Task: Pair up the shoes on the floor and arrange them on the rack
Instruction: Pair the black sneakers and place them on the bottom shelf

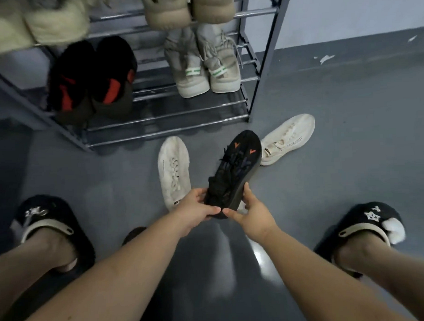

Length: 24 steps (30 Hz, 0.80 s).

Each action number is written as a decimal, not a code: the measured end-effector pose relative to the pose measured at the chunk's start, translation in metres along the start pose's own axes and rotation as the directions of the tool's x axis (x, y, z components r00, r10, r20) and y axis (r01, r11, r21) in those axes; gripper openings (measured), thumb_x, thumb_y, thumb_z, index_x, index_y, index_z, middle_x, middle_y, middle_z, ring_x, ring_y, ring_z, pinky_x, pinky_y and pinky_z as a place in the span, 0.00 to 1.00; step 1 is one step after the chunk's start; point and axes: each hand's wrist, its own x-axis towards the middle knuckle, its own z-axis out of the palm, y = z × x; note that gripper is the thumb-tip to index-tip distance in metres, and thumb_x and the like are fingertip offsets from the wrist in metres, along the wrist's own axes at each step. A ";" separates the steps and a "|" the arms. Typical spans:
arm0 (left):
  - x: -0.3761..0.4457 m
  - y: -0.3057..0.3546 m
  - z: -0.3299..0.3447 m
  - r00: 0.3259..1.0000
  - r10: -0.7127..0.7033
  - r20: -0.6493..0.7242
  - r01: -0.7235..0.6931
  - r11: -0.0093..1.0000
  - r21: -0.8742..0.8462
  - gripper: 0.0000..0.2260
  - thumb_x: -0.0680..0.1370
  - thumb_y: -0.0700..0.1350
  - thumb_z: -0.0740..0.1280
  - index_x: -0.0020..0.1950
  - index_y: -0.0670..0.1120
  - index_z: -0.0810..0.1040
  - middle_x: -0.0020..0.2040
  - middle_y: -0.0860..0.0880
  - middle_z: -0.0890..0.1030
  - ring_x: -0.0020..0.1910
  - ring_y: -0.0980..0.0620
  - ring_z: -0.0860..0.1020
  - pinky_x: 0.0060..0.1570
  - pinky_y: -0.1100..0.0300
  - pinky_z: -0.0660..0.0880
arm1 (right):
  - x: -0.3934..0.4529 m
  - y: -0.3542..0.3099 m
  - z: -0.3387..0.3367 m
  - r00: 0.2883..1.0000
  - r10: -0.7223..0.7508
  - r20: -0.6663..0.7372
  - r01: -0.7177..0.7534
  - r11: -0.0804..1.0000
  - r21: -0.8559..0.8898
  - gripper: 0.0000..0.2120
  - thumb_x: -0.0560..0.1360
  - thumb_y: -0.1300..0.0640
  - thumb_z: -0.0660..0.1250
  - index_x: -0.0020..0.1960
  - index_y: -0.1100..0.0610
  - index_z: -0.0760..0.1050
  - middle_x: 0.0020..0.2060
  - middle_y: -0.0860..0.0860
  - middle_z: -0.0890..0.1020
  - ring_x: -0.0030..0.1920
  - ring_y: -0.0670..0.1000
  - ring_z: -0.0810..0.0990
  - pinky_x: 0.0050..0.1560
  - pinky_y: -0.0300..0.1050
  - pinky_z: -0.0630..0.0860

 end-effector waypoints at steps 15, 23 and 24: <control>-0.111 -0.102 -0.077 0.991 -0.132 0.010 0.132 0.975 -0.176 0.18 0.74 0.30 0.66 0.63 0.42 0.75 0.53 0.46 0.80 0.52 0.49 0.79 0.44 0.61 0.78 | -0.111 -0.030 0.098 0.969 0.136 0.207 -0.204 0.912 0.356 0.29 0.75 0.66 0.67 0.73 0.63 0.61 0.58 0.57 0.79 0.44 0.50 0.79 0.44 0.42 0.76; -0.123 -0.129 -0.096 0.981 -0.188 0.041 0.192 0.970 -0.152 0.24 0.72 0.33 0.70 0.67 0.44 0.72 0.59 0.45 0.79 0.56 0.48 0.78 0.50 0.57 0.78 | -0.111 -0.027 0.141 0.936 0.294 0.194 -0.341 0.895 0.287 0.16 0.77 0.62 0.66 0.63 0.62 0.67 0.53 0.58 0.78 0.50 0.58 0.80 0.23 0.36 0.77; -0.123 -0.133 -0.098 0.980 -0.195 0.040 0.199 0.966 -0.163 0.23 0.73 0.34 0.70 0.67 0.44 0.73 0.59 0.46 0.79 0.56 0.49 0.78 0.51 0.57 0.77 | -0.109 -0.025 0.143 0.930 0.309 0.200 -0.357 0.888 0.290 0.17 0.77 0.63 0.65 0.64 0.63 0.66 0.55 0.59 0.78 0.55 0.60 0.80 0.24 0.38 0.78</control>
